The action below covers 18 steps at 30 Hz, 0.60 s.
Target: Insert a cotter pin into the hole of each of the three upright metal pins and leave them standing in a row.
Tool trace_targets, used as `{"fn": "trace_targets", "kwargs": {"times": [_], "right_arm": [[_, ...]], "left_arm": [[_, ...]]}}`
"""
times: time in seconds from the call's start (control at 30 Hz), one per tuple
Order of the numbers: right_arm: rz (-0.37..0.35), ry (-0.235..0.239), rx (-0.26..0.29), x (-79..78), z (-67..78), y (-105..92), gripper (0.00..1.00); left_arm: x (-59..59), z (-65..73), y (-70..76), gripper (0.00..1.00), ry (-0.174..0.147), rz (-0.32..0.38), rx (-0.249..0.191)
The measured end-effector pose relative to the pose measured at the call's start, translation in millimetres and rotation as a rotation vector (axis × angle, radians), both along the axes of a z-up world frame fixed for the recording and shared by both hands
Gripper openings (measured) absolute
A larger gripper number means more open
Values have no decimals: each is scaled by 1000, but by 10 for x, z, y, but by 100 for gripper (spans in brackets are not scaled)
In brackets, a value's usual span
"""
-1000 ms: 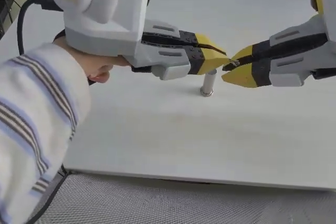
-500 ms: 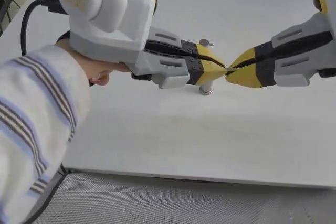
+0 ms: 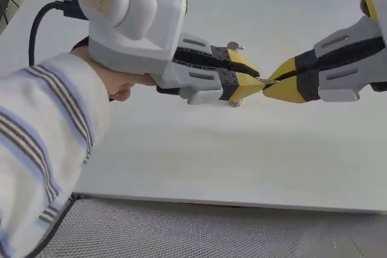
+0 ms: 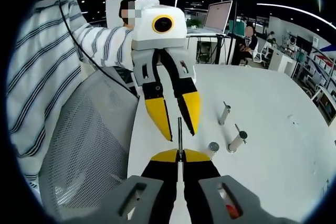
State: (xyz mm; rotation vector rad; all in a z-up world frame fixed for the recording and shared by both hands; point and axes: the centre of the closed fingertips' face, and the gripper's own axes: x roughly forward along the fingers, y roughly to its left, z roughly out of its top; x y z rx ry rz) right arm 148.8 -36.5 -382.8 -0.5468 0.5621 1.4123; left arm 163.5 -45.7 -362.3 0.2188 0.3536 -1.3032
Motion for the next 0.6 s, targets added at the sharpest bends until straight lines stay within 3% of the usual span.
{"fn": "trace_targets", "kwargs": {"times": [0.1, 0.17, 0.3, 0.4, 0.5, 0.53, 0.6], "right_arm": [[-34, -8, -30, 124, -87, -71, 0], [-48, -22, -62, 180, -147, -130, 0], [-69, -34, -99, 258, -236, -202, 0], [-96, -41, -122, 338, -304, -258, 0], [-110, -51, -152, 448, -397, -318, 0], [-112, -55, -160, 467, -414, -332, 0], [-120, -56, -175, 541, -472, -364, 0]], "left_arm": [[33, -97, 19, 21, 19, 12, 40], [40, -171, 35, 22, 13, 20, 82], [117, -266, 67, 27, 36, 44, 100], [212, -339, 110, 30, 35, 75, 132], [389, -379, 155, 30, 39, 102, 136], [364, -360, 160, 29, 40, 104, 139], [426, -406, 177, 28, 41, 112, 149]]}}
